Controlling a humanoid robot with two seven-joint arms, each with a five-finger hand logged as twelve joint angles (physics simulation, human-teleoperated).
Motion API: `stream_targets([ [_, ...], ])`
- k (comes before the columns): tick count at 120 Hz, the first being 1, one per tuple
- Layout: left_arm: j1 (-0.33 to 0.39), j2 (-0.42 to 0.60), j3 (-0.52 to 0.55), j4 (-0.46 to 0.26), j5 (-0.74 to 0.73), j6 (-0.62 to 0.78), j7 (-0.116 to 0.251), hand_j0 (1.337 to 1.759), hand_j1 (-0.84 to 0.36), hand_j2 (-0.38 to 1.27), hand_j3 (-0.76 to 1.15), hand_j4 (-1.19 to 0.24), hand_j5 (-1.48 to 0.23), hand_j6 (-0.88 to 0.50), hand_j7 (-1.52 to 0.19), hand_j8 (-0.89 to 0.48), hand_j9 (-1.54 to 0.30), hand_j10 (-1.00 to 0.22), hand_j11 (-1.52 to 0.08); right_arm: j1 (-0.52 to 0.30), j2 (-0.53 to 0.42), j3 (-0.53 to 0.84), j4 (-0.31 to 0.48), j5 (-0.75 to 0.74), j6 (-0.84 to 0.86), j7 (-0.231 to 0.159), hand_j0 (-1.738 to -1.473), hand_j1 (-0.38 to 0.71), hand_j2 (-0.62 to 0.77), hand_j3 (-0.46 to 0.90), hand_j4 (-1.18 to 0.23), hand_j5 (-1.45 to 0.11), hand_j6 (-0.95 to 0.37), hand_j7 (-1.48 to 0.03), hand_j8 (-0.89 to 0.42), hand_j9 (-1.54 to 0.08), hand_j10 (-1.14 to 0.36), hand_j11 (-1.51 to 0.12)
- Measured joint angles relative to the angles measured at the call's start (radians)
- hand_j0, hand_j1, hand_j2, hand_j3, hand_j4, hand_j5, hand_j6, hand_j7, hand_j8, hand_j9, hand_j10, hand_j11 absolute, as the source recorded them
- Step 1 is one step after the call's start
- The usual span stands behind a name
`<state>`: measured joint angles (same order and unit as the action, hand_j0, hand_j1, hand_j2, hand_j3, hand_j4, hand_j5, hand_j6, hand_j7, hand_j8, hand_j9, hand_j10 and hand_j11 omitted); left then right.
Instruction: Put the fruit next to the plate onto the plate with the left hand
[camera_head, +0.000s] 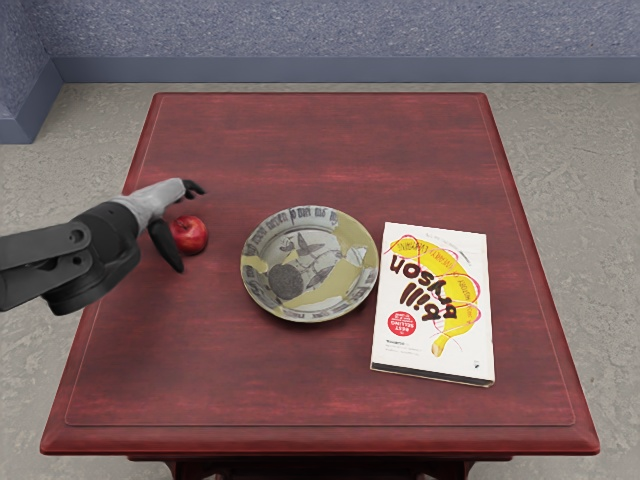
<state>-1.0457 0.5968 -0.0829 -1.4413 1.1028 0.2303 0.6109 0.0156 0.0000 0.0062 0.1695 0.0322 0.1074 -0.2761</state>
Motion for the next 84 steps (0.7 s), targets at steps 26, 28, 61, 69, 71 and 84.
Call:
stream_targets([
  [26,0.000,-0.055,0.010,0.043,0.001,0.011,0.000,1.658,0.08,0.05,0.00,-0.23,-0.30,-0.23,-0.30,-0.23,-0.30,-0.23,-0.30,0.002,0.000,0.000,0.000,0.000,0.000,0.000,-1.658,-0.35,0.00,0.00,0.00,0.00,0.00,0.00,0.00,0.00,0.00,0.00],
  [28,0.000,-0.055,0.010,0.044,0.001,0.011,0.000,1.658,0.08,0.05,0.00,-0.23,-0.30,-0.24,-0.30,-0.23,-0.30,-0.23,-0.30,0.002,0.000,0.000,0.000,0.000,0.000,0.000,-1.658,-0.35,0.00,0.00,0.00,0.00,0.00,0.00,0.00,0.00,0.00,0.00],
  [61,-0.005,-0.078,0.032,0.079,0.002,0.031,0.000,1.658,0.04,0.05,0.00,-0.26,-0.34,-0.26,-0.34,-0.26,-0.34,-0.26,-0.34,0.003,0.000,0.000,0.000,0.000,0.000,0.000,-1.658,-0.35,0.00,0.00,0.00,0.00,0.00,0.00,0.00,0.00,0.00,0.00],
  [69,-0.010,-0.086,0.039,0.085,0.002,0.038,0.000,1.658,0.04,0.06,0.00,-0.27,-0.34,-0.27,-0.34,-0.27,-0.34,-0.27,-0.34,0.003,0.000,0.000,-0.001,0.000,0.000,0.000,-1.658,-0.35,0.00,0.00,0.00,0.00,0.00,0.00,0.00,0.00,0.00,0.00],
  [71,-0.010,-0.086,0.040,0.085,0.002,0.039,0.000,1.658,0.04,0.06,0.00,-0.27,-0.34,-0.27,-0.34,-0.27,-0.34,-0.27,-0.34,0.003,0.000,0.000,0.000,0.000,0.000,0.000,-1.658,-0.35,0.00,0.00,0.00,0.00,0.00,0.00,0.00,0.00,0.00,0.00],
  [84,-0.020,-0.085,0.044,0.082,0.000,0.043,0.000,1.658,0.03,0.06,0.00,-0.27,-0.35,-0.27,-0.35,-0.27,-0.35,-0.27,-0.35,0.003,0.000,0.000,0.000,0.000,0.000,0.000,-1.658,-0.35,0.00,0.00,0.00,0.00,0.00,0.00,0.00,0.00,0.00,0.00],
])
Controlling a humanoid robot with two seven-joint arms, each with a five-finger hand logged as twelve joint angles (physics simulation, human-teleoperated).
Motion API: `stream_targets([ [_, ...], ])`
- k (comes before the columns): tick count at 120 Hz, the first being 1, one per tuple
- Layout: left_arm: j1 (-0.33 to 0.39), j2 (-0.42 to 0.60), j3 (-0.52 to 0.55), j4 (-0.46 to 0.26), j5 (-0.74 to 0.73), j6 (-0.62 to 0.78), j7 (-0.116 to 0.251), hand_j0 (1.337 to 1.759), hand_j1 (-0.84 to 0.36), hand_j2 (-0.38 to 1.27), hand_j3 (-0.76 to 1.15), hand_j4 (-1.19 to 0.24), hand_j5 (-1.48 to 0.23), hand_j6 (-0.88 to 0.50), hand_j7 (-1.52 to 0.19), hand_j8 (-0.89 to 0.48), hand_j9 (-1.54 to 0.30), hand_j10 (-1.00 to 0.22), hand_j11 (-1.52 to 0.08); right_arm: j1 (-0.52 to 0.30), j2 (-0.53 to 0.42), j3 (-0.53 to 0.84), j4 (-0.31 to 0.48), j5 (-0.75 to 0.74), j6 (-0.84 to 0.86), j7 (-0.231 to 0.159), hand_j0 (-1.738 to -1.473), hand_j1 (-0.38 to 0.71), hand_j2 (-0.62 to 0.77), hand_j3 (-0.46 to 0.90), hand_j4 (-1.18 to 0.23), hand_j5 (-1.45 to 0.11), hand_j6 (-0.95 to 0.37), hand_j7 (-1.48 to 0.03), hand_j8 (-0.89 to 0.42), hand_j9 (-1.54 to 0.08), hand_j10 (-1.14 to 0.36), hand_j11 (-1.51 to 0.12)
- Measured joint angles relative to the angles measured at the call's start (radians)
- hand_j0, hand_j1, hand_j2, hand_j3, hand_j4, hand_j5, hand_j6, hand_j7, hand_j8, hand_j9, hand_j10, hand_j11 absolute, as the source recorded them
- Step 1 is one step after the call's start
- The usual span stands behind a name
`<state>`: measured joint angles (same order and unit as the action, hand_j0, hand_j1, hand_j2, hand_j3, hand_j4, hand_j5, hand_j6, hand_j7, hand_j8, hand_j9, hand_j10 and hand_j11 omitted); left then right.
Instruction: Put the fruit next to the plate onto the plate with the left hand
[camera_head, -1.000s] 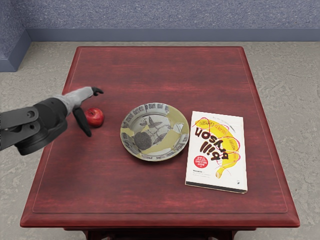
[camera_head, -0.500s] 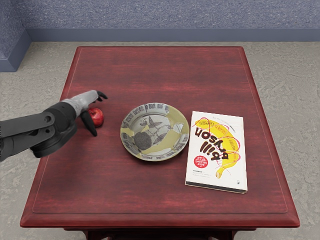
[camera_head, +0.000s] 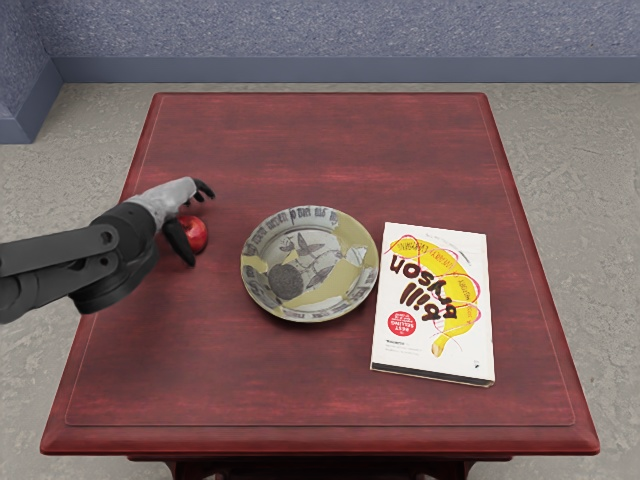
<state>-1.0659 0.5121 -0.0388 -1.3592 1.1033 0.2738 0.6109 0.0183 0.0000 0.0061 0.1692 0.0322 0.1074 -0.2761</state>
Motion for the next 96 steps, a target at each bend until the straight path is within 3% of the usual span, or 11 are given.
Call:
stream_targets([
  [96,0.004,0.016,0.004,-0.032,-0.002,0.005,0.000,1.658,-0.10,0.08,0.00,-0.38,-0.49,-0.38,-0.49,-0.38,-0.49,-0.38,-0.49,0.002,0.000,0.000,0.000,0.000,0.000,0.000,-1.658,-0.35,0.00,0.00,0.00,0.00,0.00,0.00,0.00,0.00,0.00,0.00],
])
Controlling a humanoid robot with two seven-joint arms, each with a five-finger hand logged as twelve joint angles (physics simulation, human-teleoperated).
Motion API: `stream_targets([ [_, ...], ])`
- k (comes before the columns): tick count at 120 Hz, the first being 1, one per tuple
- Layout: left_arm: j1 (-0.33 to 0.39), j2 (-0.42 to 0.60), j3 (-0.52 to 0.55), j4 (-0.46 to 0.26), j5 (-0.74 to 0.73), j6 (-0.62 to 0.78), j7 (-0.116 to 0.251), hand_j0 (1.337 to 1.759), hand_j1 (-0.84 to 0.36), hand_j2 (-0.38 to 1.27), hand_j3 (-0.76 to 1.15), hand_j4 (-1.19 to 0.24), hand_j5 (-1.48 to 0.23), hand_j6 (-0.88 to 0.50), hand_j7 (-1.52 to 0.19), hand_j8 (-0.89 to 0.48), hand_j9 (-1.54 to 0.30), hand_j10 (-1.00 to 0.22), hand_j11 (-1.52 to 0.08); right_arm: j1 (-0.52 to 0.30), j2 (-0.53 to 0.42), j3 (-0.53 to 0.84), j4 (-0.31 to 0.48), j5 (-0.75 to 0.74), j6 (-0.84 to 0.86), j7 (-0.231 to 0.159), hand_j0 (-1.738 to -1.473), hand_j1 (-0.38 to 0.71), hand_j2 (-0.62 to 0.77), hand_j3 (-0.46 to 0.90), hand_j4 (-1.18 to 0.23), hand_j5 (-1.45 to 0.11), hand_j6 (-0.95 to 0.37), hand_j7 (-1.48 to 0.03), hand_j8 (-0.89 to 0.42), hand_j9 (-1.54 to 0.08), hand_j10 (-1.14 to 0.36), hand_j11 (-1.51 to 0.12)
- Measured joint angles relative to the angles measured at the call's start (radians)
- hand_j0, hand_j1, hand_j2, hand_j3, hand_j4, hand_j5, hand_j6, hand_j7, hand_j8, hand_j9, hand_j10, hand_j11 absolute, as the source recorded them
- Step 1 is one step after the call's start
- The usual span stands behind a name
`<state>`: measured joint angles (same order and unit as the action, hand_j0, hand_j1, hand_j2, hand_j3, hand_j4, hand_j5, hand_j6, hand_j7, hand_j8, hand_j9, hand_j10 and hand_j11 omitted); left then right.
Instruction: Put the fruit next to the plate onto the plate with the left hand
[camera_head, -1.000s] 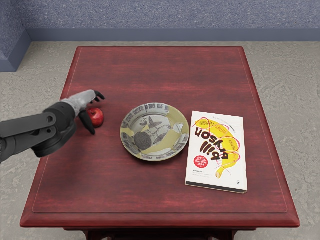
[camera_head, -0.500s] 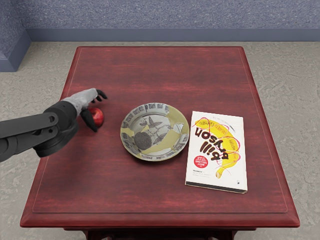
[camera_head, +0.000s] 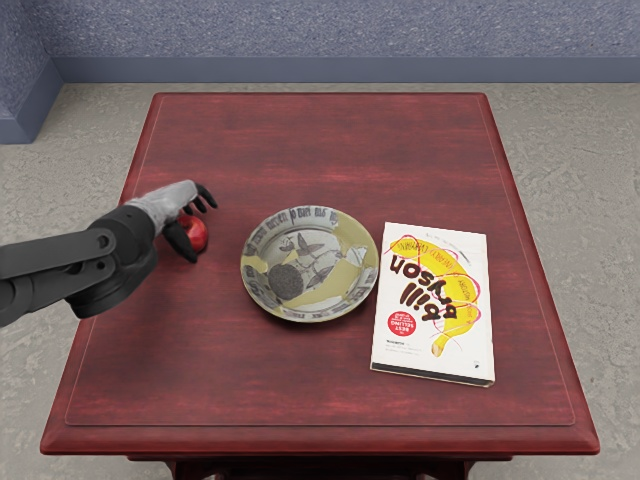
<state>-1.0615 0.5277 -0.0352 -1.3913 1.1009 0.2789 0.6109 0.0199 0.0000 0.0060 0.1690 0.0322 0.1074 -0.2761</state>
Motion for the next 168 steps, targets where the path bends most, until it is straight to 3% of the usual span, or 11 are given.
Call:
stream_targets([
  [97,0.002,0.023,0.005,-0.021,-0.003,0.000,0.000,1.657,-0.23,0.15,0.00,-0.50,-0.65,-0.50,-0.65,-0.50,-0.65,-0.50,-0.65,0.004,0.000,-0.001,0.000,0.000,0.000,0.003,-1.658,-0.35,0.00,0.00,0.00,0.00,0.00,0.00,0.00,0.00,0.00,0.00],
  [138,0.002,0.023,0.004,-0.023,-0.004,-0.001,0.000,1.656,-0.29,0.28,0.00,-0.59,-0.76,-0.45,-0.76,-0.44,-0.77,-0.58,-0.77,0.005,0.000,-0.001,0.000,0.000,0.000,0.004,-1.658,-0.35,0.00,0.00,0.00,0.00,0.00,0.00,0.00,0.00,0.00,0.00],
  [148,0.002,0.050,0.004,-0.036,-0.007,-0.002,0.000,1.656,-0.31,0.40,0.00,-0.61,-0.81,-0.42,-0.81,-0.41,-0.81,-0.60,-0.81,0.005,0.000,-0.001,0.000,0.000,0.000,0.004,-1.658,-0.35,0.00,0.00,0.00,0.00,0.00,0.00,0.00,0.00,0.00,0.00],
  [156,0.000,0.057,0.003,-0.049,-0.010,-0.003,0.000,1.655,-0.33,0.33,0.00,-0.63,-0.86,-0.41,-0.85,-0.39,-0.85,-0.60,-0.85,0.005,0.000,-0.001,0.000,0.000,0.000,0.004,-1.658,-0.35,0.00,0.00,0.00,0.00,0.00,0.00,0.00,0.00,0.00,0.00],
  [168,-0.002,0.060,0.000,-0.068,-0.012,-0.005,0.000,1.654,-0.35,0.36,0.00,-0.65,-0.92,-0.36,-0.90,-0.34,-0.90,-0.56,-0.90,0.005,0.000,-0.001,0.000,0.000,0.000,0.004,-1.658,-0.35,0.00,0.00,0.00,0.00,0.00,0.00,0.00,0.00,0.00,0.00],
])
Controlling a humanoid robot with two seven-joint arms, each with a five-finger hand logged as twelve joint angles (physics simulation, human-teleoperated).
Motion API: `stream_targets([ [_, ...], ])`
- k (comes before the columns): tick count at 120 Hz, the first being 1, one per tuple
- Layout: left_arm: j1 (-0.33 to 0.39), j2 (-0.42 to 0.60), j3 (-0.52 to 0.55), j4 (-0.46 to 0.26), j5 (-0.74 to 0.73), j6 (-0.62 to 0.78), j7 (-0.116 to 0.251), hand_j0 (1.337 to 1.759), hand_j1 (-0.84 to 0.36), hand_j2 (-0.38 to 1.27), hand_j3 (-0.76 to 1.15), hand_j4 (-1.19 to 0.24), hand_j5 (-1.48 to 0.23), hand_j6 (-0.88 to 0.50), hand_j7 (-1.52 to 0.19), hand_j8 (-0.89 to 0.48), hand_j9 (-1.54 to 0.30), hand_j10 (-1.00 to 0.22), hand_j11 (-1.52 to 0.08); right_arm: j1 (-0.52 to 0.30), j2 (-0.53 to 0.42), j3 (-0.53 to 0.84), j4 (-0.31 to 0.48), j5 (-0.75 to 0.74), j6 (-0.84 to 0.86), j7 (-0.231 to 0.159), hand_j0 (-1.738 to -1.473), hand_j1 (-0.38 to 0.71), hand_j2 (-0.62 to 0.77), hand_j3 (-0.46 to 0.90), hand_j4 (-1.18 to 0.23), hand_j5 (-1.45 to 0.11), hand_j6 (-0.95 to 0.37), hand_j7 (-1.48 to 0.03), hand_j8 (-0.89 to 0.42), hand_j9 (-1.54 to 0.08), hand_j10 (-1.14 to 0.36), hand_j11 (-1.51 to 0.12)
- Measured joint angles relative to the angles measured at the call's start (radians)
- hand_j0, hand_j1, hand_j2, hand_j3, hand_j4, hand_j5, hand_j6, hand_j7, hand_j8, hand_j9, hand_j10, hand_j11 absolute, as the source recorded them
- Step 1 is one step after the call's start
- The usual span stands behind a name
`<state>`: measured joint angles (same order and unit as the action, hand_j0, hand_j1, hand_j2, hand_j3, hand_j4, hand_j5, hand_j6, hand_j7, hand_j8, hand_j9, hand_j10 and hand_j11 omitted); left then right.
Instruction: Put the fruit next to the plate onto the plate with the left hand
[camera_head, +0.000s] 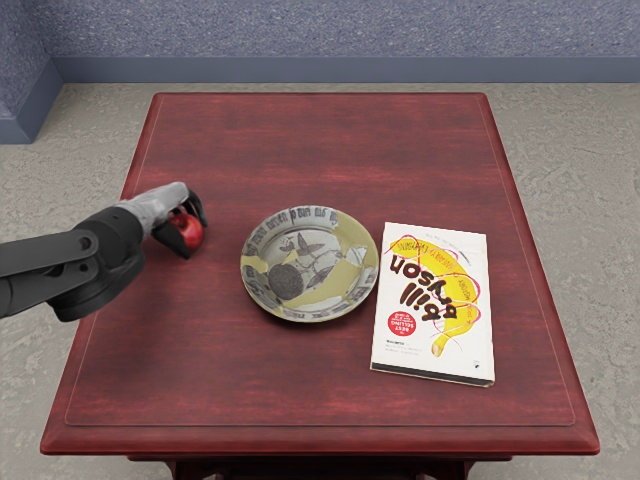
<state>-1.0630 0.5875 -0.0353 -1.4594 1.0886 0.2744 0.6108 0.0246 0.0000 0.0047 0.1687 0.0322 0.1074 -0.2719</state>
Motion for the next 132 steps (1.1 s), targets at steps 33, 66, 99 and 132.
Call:
stream_targets([
  [33,-0.057,0.040,-0.009,-0.078,-0.014,-0.005,0.000,1.652,-0.37,0.37,0.00,-0.64,-1.01,-0.30,-0.99,-0.29,-0.95,-0.52,-0.96,0.000,0.000,0.000,0.000,-0.001,0.000,0.000,-1.658,-0.35,0.00,0.00,0.00,0.00,0.00,0.00,0.00,0.00,0.00,0.00],
  [66,-0.142,0.067,-0.010,-0.150,-0.049,-0.018,0.000,1.651,-0.38,0.39,0.00,-0.62,-1.05,-0.28,-1.01,-0.28,-0.96,-0.51,-0.97,0.002,0.000,0.000,0.000,-0.002,0.000,0.000,-1.658,-0.35,0.00,0.00,0.00,0.00,0.00,0.00,0.00,0.00,0.00,0.00],
  [99,-0.276,0.041,-0.011,-0.180,-0.144,-0.069,0.000,1.650,-0.37,0.38,0.00,-0.62,-1.06,-0.28,-1.01,-0.28,-0.97,-0.51,-0.98,0.006,0.000,0.000,0.000,-0.002,0.000,0.000,-1.658,-0.35,0.00,0.00,0.00,0.00,0.00,0.00,0.00,0.00,0.00,0.00],
  [132,-0.355,-0.075,-0.011,-0.193,-0.294,-0.102,-0.001,1.650,-0.37,0.37,0.00,-0.60,-1.12,-0.27,-1.04,-0.27,-1.03,-0.52,-1.03,0.006,0.000,0.000,0.000,-0.002,0.000,0.000,-1.658,-0.35,0.00,0.00,0.00,0.00,0.00,0.00,0.00,0.00,0.00,0.00],
])
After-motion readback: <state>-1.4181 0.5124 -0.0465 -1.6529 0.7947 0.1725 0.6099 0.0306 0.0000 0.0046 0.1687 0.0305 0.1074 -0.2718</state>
